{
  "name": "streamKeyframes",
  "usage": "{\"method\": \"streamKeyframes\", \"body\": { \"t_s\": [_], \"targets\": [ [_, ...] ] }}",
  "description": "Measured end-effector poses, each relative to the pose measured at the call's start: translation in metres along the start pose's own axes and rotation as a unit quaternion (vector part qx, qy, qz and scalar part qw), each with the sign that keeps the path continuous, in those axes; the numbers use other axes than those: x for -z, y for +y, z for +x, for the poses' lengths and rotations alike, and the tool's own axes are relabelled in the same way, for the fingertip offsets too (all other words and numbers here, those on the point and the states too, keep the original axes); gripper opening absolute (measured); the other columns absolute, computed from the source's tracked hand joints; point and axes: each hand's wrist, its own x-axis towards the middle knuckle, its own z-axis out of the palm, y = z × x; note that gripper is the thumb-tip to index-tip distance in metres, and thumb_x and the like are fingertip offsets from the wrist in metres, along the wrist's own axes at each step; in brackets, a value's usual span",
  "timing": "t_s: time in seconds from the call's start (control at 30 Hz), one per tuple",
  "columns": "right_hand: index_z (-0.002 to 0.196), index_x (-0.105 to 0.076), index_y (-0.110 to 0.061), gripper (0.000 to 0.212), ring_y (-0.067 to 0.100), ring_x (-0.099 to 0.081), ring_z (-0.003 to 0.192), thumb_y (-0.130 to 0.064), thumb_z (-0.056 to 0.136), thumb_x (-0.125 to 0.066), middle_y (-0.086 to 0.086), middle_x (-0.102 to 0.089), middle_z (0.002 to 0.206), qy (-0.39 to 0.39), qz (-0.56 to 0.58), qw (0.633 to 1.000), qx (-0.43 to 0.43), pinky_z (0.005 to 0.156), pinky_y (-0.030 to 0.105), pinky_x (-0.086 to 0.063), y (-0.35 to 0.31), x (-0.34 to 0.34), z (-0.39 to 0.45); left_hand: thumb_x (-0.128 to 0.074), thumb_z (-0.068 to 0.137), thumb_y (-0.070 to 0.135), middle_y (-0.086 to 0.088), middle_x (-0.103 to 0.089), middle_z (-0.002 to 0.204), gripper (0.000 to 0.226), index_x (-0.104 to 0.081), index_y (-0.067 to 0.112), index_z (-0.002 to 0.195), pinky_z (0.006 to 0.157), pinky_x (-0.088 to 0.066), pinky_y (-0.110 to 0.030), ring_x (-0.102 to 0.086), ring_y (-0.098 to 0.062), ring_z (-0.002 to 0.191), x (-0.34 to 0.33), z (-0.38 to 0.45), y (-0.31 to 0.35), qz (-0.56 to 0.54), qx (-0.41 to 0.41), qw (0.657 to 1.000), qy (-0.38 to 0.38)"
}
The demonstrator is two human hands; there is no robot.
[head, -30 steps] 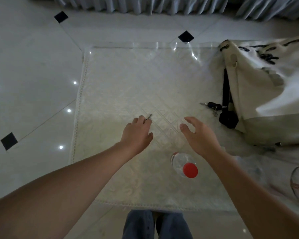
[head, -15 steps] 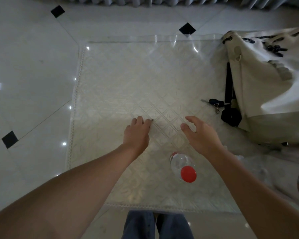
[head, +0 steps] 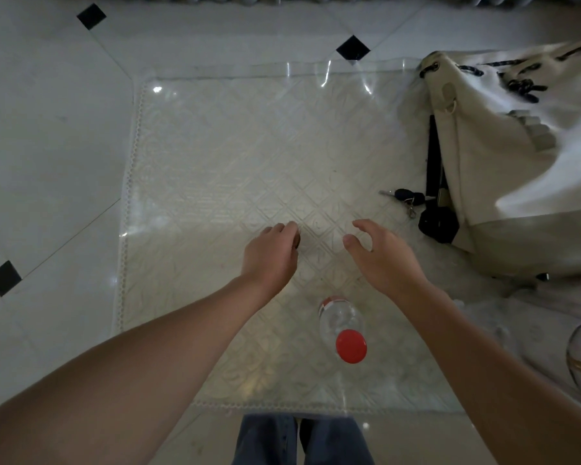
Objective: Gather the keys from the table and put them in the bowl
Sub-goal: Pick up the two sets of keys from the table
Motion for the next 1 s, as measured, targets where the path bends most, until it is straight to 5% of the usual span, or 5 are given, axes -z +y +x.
{"method": "streamKeyframes", "body": {
  "t_s": [0.47,0.73,1.0],
  "targets": [
    [0.132,-0.052,-0.015,0.046,0.028,-0.043,0.121,-0.036,0.091,-0.052,0.008,-0.053,0.133,0.096,-0.088,0.991,-0.014,0.082,0.036,-0.039,0.026,0.044,0.051,-0.06,0.088,0.025,0.005,-0.059,0.09,0.008,-0.061,0.018,0.084,0.061,-0.04,-0.03,-0.055,-0.016,0.086,0.006,0.042,0.05,-0.075,-0.023,0.996,0.053],
    [0.136,-0.042,-0.011,0.048,0.034,-0.038,0.124,-0.019,0.09,-0.053,0.014,-0.042,0.137,0.005,-0.209,0.977,-0.038,0.09,0.045,-0.041,0.04,0.036,0.071,-0.058,0.09,0.026,0.005,-0.059,0.095,0.009,-0.06,0.018,0.086,0.066,-0.047,-0.033,-0.054,-0.015,0.091,0.015,0.041,0.05,-0.069,-0.019,0.997,0.017],
    [0.106,-0.045,-0.012,0.022,0.027,-0.053,0.073,-0.008,0.087,-0.055,0.006,-0.06,0.091,0.018,-0.229,0.973,0.02,0.078,0.038,-0.032,0.051,0.022,0.058,-0.06,0.088,0.027,0.006,-0.059,0.095,0.009,-0.06,0.019,0.083,0.067,-0.048,-0.034,-0.055,-0.014,0.09,0.008,0.036,0.055,-0.07,-0.002,0.998,0.001]
  ]
}}
